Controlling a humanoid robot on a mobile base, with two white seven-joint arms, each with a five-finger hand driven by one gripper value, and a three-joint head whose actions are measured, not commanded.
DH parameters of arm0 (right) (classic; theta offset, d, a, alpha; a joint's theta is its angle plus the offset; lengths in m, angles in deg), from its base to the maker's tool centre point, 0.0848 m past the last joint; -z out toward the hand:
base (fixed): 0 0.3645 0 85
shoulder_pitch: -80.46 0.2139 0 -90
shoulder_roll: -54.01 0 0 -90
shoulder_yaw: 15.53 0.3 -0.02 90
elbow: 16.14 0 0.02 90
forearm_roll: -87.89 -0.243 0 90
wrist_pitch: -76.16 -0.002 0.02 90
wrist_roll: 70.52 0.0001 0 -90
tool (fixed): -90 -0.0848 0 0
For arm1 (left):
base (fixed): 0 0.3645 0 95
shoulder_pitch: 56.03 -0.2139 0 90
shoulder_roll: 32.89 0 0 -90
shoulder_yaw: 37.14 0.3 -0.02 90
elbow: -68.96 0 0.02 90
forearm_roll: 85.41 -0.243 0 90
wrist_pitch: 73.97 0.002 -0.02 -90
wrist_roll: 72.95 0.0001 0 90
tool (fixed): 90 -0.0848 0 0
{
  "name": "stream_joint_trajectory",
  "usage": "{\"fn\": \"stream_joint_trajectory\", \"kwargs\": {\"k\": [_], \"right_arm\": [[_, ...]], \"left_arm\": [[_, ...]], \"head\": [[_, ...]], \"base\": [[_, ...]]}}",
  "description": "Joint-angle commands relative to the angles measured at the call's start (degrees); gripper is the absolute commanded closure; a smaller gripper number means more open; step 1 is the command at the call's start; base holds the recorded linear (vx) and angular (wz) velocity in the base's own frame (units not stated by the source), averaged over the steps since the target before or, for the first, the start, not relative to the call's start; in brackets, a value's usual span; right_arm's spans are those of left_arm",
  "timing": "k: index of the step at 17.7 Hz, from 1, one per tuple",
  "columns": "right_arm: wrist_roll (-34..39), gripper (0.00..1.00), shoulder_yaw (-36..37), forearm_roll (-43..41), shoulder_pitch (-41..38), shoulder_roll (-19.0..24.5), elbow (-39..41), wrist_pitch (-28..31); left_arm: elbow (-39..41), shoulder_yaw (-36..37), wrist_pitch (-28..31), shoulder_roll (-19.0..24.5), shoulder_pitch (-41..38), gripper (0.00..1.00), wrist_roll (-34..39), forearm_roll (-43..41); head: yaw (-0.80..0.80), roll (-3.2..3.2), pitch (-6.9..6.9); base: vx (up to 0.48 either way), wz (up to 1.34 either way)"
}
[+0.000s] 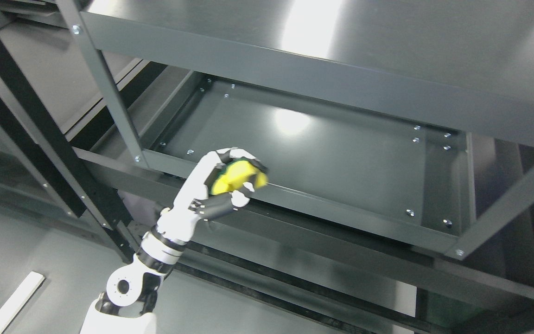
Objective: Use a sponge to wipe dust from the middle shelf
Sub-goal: 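Reach the sponge into the middle shelf and press it on the surface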
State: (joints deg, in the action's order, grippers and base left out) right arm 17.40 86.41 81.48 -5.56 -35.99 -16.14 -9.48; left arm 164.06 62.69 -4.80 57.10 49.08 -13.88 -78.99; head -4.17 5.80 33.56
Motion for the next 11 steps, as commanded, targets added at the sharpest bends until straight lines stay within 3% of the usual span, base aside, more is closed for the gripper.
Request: {"fn": "stream_joint_trajectory", "kwargs": {"k": [1,3,6,11], "right_arm": [[0.0,0.0,-0.1,0.0,0.0,-1.0,1.0,0.0],[0.0,0.0,0.0,0.0,0.0,-1.0,1.0,0.0],[0.0,0.0,-0.1,0.0,0.0,-1.0,1.0,0.0],[0.0,0.0,0.0,0.0,0.0,-1.0,1.0,0.0]], "left_arm": [[-0.4,14.7,-9.6,1.0,7.4,0.95,-3.1,-18.8],[-0.5,18.4,-17.4,1.0,12.5,0.95,-3.1,-24.6],[-0.3,20.7,-24.0,1.0,18.8,0.95,-3.0,-28.2],[2.7,20.1,-24.2,1.0,21.5,0.96,-2.9,-28.2]], "head": [[0.0,0.0,0.0],[0.0,0.0,0.0],[0.0,0.0,0.0],[0.0,0.0,0.0]], "base": [[-0.013,-0.13],[-0.025,-0.25],[-0.032,-0.32],[-0.032,-0.38]]}}
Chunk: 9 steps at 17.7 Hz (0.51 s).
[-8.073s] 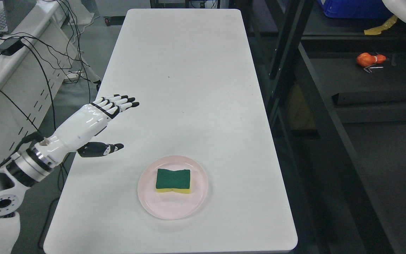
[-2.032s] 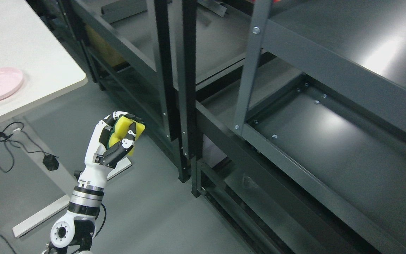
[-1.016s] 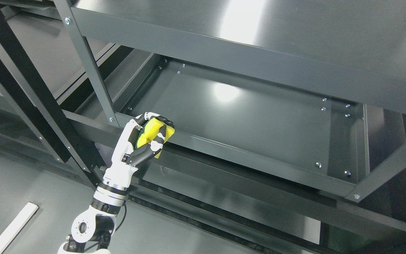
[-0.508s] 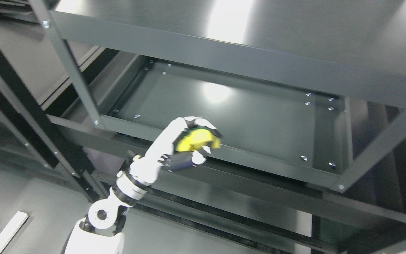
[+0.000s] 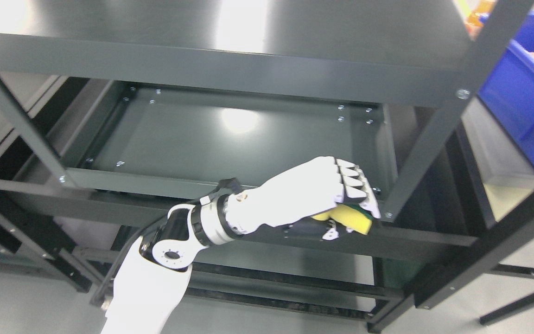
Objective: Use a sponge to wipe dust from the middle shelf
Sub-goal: 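Reach the sponge into the middle shelf and press it on the surface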
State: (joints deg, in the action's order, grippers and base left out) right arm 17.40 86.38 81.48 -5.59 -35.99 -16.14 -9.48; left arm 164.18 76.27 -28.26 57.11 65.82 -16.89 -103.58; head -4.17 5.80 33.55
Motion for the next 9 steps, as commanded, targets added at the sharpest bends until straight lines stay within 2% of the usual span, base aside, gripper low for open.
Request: {"fn": "stream_joint_trajectory", "kwargs": {"k": [1,5,9], "right_arm": [[0.0,0.0,0.0,0.0,0.0,-1.0,1.0,0.0],[0.0,0.0,0.0,0.0,0.0,-1.0,1.0,0.0],[0.0,0.0,0.0,0.0,0.0,-1.0,1.0,0.0]], "left_arm": [[3.6,4.6,-0.7,1.0,4.8,0.96,0.2,-3.6],[5.1,-5.4,-0.7,1.0,4.7,0.96,1.0,-2.8],[6.2,-8.5,-0.7,1.0,3.1,0.98,1.2,6.8]], "head": [[0.0,0.0,0.0],[0.0,0.0,-0.01],[0.0,0.0,-0.01]], "base": [[-0.025,-0.32],[-0.011,-0.09],[0.009,0.06]]}}
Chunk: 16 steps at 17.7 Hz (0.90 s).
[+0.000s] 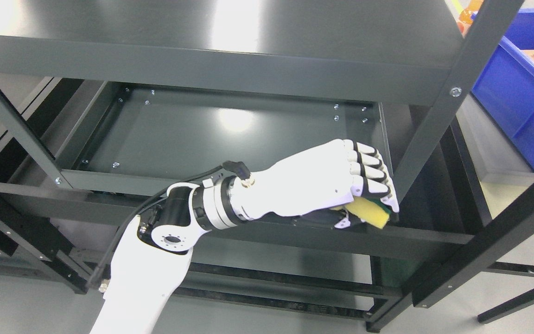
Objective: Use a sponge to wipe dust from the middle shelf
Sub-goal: 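Reach the sponge into the middle shelf and press it on the surface, then wipe the sponge across the shelf toward the near corner with left hand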
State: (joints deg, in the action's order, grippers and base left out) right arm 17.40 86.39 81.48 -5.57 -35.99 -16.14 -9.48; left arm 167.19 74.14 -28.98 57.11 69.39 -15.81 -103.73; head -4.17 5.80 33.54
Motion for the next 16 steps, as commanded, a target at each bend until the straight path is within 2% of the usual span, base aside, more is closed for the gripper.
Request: {"fn": "stream_joint_trajectory", "kwargs": {"k": [1,4,9,12,14,16], "right_arm": [[0.0,0.0,0.0,0.0,0.0,-1.0,1.0,0.0],[0.0,0.0,0.0,0.0,0.0,-1.0,1.0,0.0],[0.0,0.0,0.0,0.0,0.0,-1.0,1.0,0.0],[0.0,0.0,0.0,0.0,0.0,-1.0,1.0,0.0],[0.0,0.0,0.0,0.0,0.0,-1.0,1.0,0.0],[0.0,0.0,0.0,0.0,0.0,-1.0,1.0,0.0]], "left_arm": [[3.4,-8.3,0.0,1.0,-0.8,0.99,0.2,8.1],[3.4,-16.2,0.0,1.0,-2.3,1.0,0.2,13.5],[3.3,-30.4,0.0,13.1,-5.4,1.0,0.2,24.9],[2.6,-41.2,0.0,21.1,-12.0,1.0,0.2,31.7],[-1.9,-52.8,0.0,24.7,-15.9,1.0,0.3,33.8],[-11.2,-61.4,0.0,27.6,-15.9,1.0,0.3,33.8]], "head": [[0.0,0.0,0.0],[0.0,0.0,0.0],[0.0,0.0,0.0],[0.0,0.0,0.0],[0.0,0.0,0.0],[0.0,0.0,0.0]], "base": [[0.013,0.07],[0.006,0.04],[0.0,0.0],[0.0,0.0],[0.0,0.0],[0.0,0.0]]}}
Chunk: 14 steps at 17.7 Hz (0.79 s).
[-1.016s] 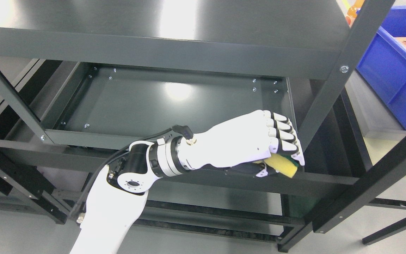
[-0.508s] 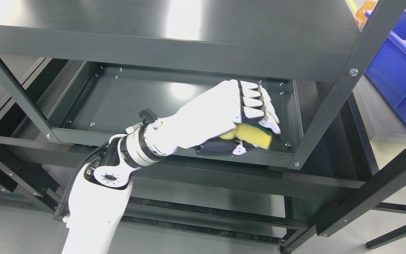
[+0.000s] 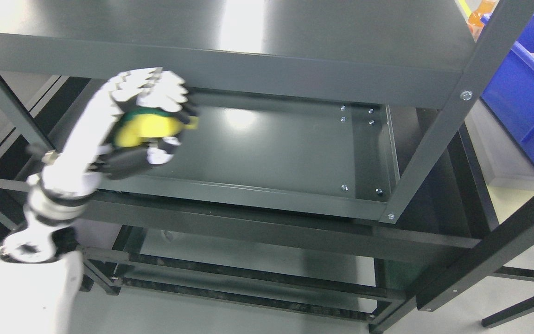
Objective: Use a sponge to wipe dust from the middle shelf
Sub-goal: 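Wipe the sponge across the shelf toward the near corner with left hand, then sweep the sponge back across the shelf surface with the left hand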
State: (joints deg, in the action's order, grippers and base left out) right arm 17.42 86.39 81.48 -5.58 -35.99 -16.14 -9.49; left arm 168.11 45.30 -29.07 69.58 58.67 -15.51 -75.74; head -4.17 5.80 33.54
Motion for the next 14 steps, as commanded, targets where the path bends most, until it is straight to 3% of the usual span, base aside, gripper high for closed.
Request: {"fn": "stream_joint_trajectory", "kwargs": {"k": [1,4,6,11,13,14], "right_arm": [[0.0,0.0,0.0,0.0,0.0,-1.0,1.0,0.0],[0.0,0.0,0.0,0.0,0.0,-1.0,1.0,0.0],[0.0,0.0,-0.1,0.0,0.0,-1.0,1.0,0.0],[0.0,0.0,0.0,0.0,0.0,-1.0,1.0,0.0],[0.0,0.0,-0.1,0.0,0.0,-1.0,1.0,0.0],[0.0,0.0,0.0,0.0,0.0,-1.0,1.0,0.0]], "left_arm": [[-16.7,-35.0,0.1,16.9,-5.1,1.0,0.0,5.8],[-30.9,-39.4,0.1,24.7,-4.6,0.99,0.1,6.3],[-33.9,-39.5,0.1,26.5,-4.6,0.99,0.2,7.5],[-28.3,-34.7,0.1,24.3,-4.7,0.99,0.1,7.7],[-22.0,-27.2,0.1,19.5,-4.7,0.99,0.1,7.6],[-17.4,-19.8,0.1,16.9,-4.7,0.99,0.0,7.6]], "head": [[0.0,0.0,0.0],[0.0,0.0,0.0],[0.0,0.0,0.0],[0.0,0.0,0.0],[0.0,0.0,0.0],[0.0,0.0,0.0]], "base": [[0.0,0.0],[0.0,0.0],[0.0,0.0],[0.0,0.0],[0.0,0.0],[0.0,0.0]]}}
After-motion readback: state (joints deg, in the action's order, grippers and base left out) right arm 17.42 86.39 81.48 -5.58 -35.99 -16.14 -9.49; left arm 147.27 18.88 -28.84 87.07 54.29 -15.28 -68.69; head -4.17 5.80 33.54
